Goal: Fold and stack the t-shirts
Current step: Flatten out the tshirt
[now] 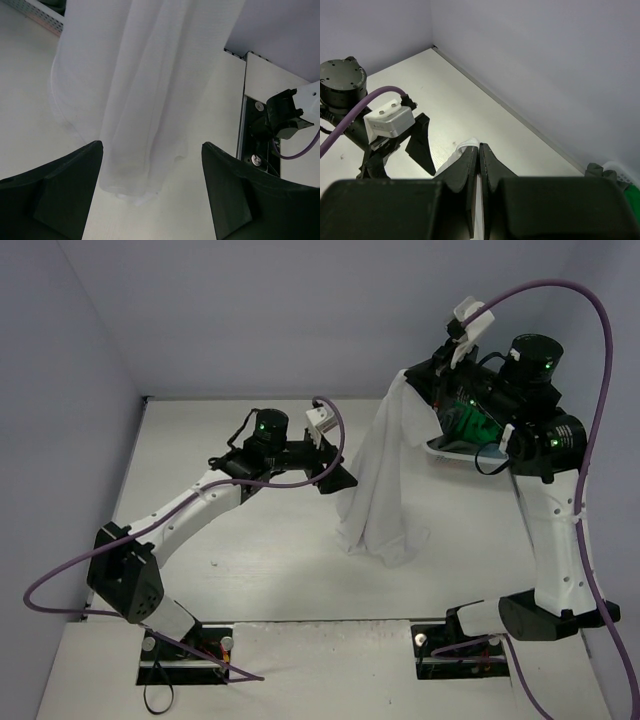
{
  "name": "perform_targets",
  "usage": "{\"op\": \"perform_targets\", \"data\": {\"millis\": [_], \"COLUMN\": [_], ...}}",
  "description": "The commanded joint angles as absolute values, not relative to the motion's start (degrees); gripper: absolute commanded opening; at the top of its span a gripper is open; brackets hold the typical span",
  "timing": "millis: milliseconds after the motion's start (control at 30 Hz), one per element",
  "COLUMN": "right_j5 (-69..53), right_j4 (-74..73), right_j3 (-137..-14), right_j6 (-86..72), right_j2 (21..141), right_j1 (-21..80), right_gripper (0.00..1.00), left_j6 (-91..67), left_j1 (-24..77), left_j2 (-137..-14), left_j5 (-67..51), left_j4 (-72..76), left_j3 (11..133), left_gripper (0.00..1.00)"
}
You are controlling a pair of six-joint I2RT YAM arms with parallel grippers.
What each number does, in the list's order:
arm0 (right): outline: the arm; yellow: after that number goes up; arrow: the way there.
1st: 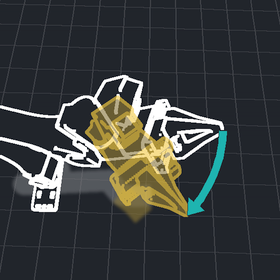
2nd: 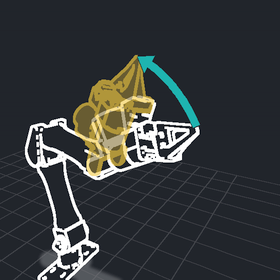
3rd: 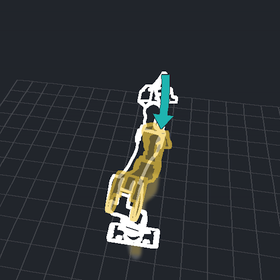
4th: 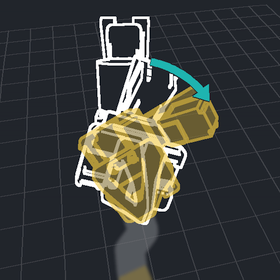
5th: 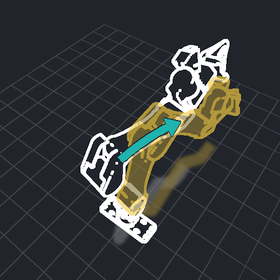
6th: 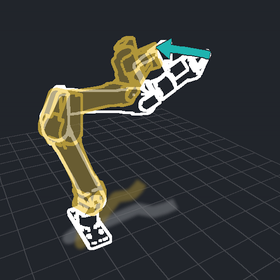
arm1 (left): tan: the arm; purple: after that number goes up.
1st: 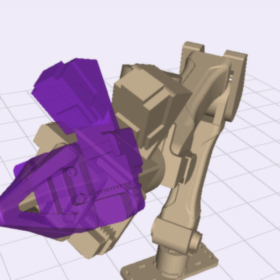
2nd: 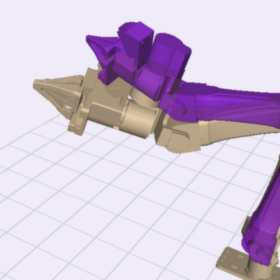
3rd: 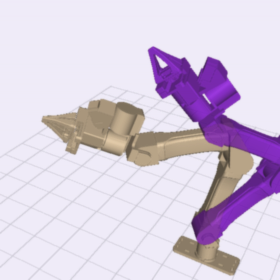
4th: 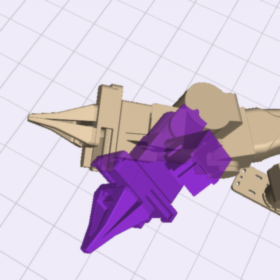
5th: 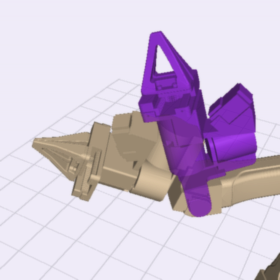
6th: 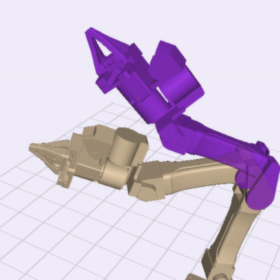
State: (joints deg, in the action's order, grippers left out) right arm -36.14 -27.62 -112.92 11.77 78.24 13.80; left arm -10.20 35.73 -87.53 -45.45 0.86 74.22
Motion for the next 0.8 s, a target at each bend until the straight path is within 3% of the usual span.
{"op": "perform_targets", "data": {"millis": [0, 500, 600, 633, 700, 767], "right_j5": [-36.0, -38.1, -38.1, -38.0, -37.8, -37.3], "right_j4": [-21.8, -22.1, -22.1, -22.0, -22.0, -21.9], "right_j3": [-114.1, -112.9, -112.2, -112.0, -111.5, -111.3], "right_j6": [11.2, 10.5, 10.9, 11.0, 11.3, 11.6], "right_j2": [78.2, 74.6, 74.1, 74.0, 73.9, 74.0], "right_j1": [13.4, 13.4, 13.4, 13.4, 13.4, 13.4], "right_gripper": [0.00, 0.00, 0.00, 0.00, 0.00, 0.00], "left_j6": [-11.1, -4.1, -3.3, -3.2, -2.7, -2.5], "left_j1": [36.8, 38.5, 38.7, 38.8, 38.8, 38.8], "left_j2": [-86.9, -94.6, -94.8, -94.7, -94.6, -94.1], "left_j5": [-47.2, -40.7, -41.0, -41.0, -41.7, -41.9], "left_j4": [6.1, 1.8, 0.7, 0.4, 0.2, -1.9], "left_j3": [75.3, 81.4, 81.7, 81.9, 82.0, 81.8], "left_gripper": [0.74, 0.71, 0.53, 0.40, 0.28, 0.22]}}
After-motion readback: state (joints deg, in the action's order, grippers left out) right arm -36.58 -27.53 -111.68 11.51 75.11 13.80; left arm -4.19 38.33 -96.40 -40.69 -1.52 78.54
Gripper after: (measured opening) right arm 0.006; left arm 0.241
